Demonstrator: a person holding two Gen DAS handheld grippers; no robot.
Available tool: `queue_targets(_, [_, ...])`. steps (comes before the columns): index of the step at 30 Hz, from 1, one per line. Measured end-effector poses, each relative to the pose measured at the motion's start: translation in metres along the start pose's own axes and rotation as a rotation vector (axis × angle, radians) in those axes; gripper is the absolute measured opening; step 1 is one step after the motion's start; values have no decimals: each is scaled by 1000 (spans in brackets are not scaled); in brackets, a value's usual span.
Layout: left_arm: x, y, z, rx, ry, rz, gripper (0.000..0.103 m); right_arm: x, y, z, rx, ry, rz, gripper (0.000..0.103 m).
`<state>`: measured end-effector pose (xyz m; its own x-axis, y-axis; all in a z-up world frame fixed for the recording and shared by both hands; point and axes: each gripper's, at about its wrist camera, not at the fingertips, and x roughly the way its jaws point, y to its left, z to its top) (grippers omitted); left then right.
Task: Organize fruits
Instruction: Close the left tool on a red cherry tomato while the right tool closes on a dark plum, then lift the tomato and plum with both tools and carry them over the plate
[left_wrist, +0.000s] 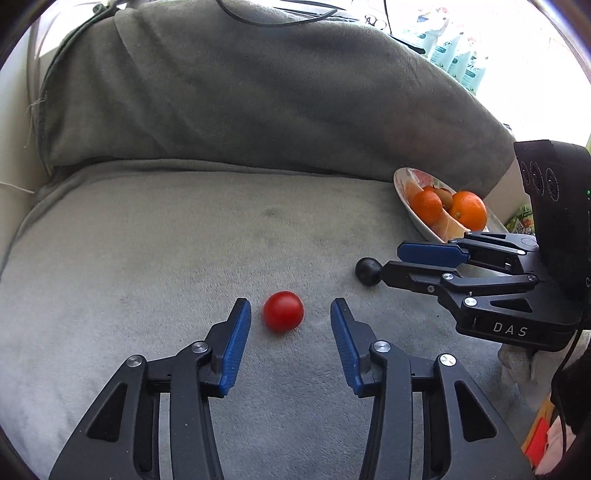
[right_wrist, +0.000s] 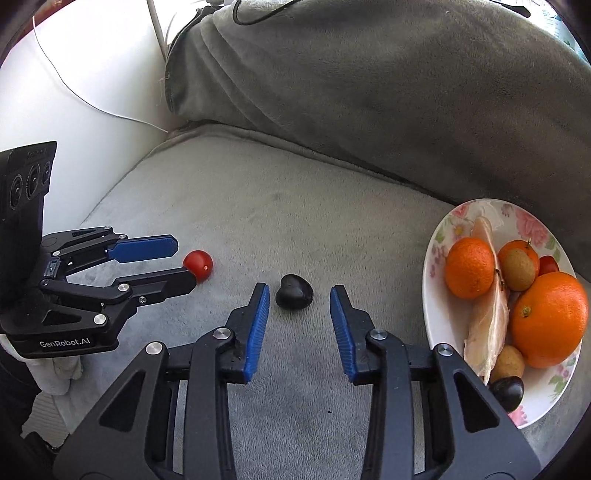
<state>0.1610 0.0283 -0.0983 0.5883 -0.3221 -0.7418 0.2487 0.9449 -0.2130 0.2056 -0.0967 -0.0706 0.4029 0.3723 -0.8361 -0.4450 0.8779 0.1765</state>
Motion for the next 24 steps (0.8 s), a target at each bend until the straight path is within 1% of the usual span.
queue_targets(7, [7, 6, -2, -10, 22, 1, 37, 18, 4, 4, -18, 31, -14, 35])
queue_targets(9, [8, 9, -2, -14, 27, 3, 37, 23, 6, 6, -23, 38, -18, 34])
queue_targets(12, [9, 10, -3, -17, 30, 4, 33, 28, 5, 7, -23, 47, -15, 32])
queue_targets(15, [10, 10, -3, -14, 36, 5, 33, 31, 7, 9, -31, 51, -17, 32])
queue_targets(17, [9, 11, -4, -13, 38, 6, 31, 32, 7, 10, -36, 55, -21, 31])
queue_targets(18, [11, 10, -3, -13, 40, 7, 28, 34, 7, 11, -36, 57, -21, 29])
queue_targets(20, [11, 11, -3, -16, 40, 6, 28, 35, 7, 12, -34, 58, -18, 28])
queue_targets(21, [11, 11, -3, -16, 39, 7, 26, 38, 9, 13, -33, 57, -17, 26])
queue_targets(22, [11, 11, -3, -14, 39, 7, 24, 38, 9, 14, -32, 56, -13, 25])
queue_targets(24, [11, 11, -3, -14, 39, 9, 24, 35, 8, 13, -35, 54, -16, 25])
